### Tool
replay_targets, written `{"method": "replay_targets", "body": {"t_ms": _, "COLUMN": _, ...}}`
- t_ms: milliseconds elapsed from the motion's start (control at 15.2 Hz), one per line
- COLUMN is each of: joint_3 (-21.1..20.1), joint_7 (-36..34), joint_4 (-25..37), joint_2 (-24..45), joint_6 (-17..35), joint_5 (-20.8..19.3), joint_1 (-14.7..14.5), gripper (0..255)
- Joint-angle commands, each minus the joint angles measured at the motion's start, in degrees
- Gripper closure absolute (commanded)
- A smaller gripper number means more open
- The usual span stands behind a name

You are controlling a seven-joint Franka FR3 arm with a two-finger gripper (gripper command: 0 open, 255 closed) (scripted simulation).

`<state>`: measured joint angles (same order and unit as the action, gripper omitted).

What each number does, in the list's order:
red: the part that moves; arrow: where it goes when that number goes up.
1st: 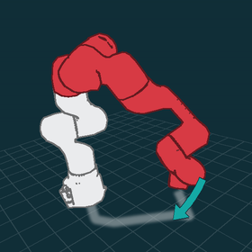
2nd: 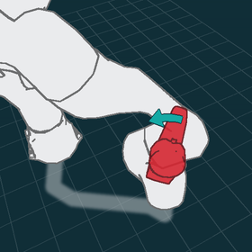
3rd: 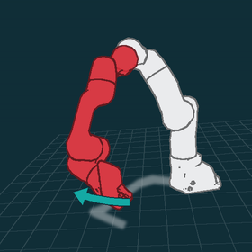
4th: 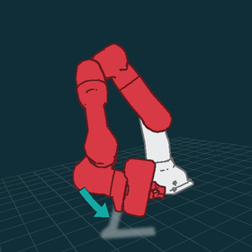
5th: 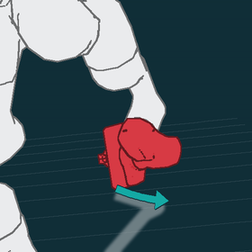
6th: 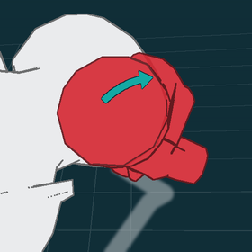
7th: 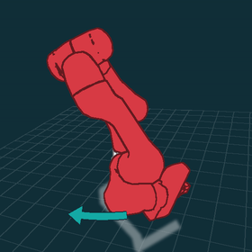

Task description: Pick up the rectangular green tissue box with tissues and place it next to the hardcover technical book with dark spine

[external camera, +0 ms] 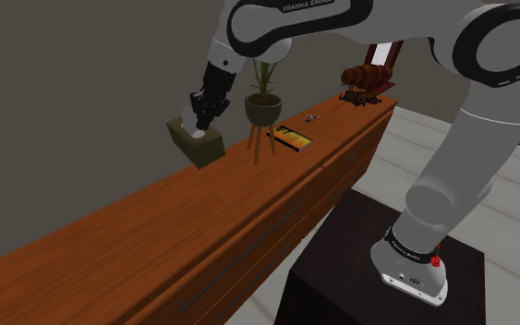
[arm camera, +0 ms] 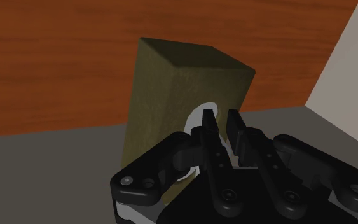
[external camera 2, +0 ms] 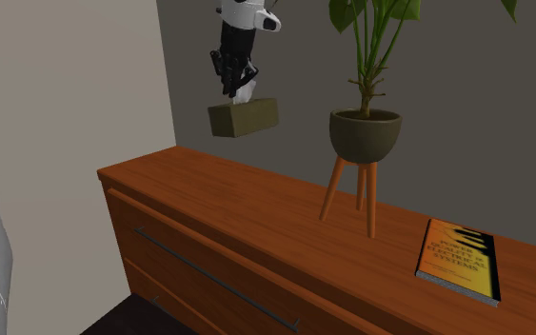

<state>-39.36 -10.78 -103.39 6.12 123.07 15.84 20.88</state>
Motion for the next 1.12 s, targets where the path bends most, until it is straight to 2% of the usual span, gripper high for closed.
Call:
{"method": "replay_targets", "body": {"t_ms": 0, "joint_3": 0.04, "joint_7": -0.27, "joint_4": 1.23, "joint_2": -0.29, "joint_6": -1.48, "joint_5": -0.01, "joint_1": 0.1, "gripper": 255}}
{"method": "replay_targets", "body": {"t_ms": 264, "joint_3": 0.08, "joint_7": -0.9, "joint_4": 3.43, "joint_2": -0.55, "joint_6": -3.82, "joint_5": -0.19, "joint_1": 0.15, "gripper": 255}}
{"method": "replay_targets", "body": {"t_ms": 660, "joint_3": 3.71, "joint_7": 11.09, "joint_4": -7.15, "joint_2": -8.59, "joint_6": -3.22, "joint_5": 8.08, "joint_1": 5.19, "gripper": 255}}
{"method": "replay_targets", "body": {"t_ms": 1056, "joint_3": 8.64, "joint_7": 21.88, "joint_4": -15.12, "joint_2": -13.76, "joint_6": -3.65, "joint_5": 12.88, "joint_1": 8.31, "gripper": 255}}
